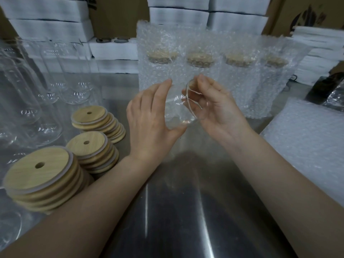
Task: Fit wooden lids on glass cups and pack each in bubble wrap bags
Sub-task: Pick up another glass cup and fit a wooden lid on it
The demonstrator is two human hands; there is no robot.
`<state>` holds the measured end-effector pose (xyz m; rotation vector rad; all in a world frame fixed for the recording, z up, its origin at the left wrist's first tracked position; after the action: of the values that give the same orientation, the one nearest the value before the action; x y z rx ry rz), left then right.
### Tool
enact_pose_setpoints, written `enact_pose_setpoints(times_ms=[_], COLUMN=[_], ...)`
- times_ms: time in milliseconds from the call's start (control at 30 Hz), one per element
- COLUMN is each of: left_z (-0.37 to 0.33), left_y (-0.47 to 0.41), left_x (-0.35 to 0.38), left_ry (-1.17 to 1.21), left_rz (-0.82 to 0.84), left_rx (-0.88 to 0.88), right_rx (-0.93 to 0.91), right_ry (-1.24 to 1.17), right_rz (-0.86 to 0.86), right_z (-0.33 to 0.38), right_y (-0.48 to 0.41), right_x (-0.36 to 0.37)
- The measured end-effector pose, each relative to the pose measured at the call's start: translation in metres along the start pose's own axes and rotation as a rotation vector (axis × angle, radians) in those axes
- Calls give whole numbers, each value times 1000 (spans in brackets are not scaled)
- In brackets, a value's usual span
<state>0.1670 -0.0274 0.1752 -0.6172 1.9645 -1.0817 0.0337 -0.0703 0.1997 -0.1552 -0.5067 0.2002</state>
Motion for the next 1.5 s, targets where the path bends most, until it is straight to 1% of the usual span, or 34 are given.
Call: enact_pose_setpoints(times_ms=[167,267,367,433,467,533,567,633,700,800,933,1000,1067,1167,1233,1367,1500], left_z=[-1,1,6,10,13,17,20,24,26,29,24,23,21,16,8,0,2], left_y=[-2,-3,-1,0,1,1,0,0,0,-1,1,1,0,0,0,1,1], left_x=[-3,-6,-6,-6,-5,-2,0,4,6,6,10,11,10,10,10,11,11], left_ry=[57,110,255,384,458,615,704,907,1082,1259,1477,1539,1588,1628,1630,1655,1562], left_rz=[2,-29,-81,-109,-123,-161,-180,-202,-210,-211,-148,-104,-71,-20,19,62,113], left_rx=[-67,-111,-242,-399,-492,-665,-748,-930,-1064,-1143,-1259,-1275,-1265,-1245,-1221,-1197,-1159], right_rx=[44,46,43,11,-22,-107,-148,-207,-224,-220,-211,-240,-307,-435,-477,-468,-436], right_ry=[-141,-208,-182,-84,16,302,426,564,624,703,863,902,931,990,987,859,677], right_rz=[123,218,252,204,168,108,108,164,238,351,476,486,462,384,322,250,219], right_z=[-1,-1,-1,-3,-4,-8,-9,-12,-12,-11,-14,-15,-14,-11,-10,-10,-13], right_y=[-1,1,3,4,5,9,12,16,18,18,19,19,21,24,26,26,25], right_x=[3,7,8,7,7,7,8,12,15,16,15,15,16,17,16,15,21])
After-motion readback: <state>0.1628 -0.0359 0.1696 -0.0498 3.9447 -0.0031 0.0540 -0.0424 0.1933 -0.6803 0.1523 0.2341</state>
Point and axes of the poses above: each hand's wrist, its own y-axis away from the middle knuckle, its own x-axis out of the palm, z = x × y, the point moved 4 cm from there along -y, towards the middle knuckle, and after that the axes turned 2 degrees about y, right-handed, at the moved point
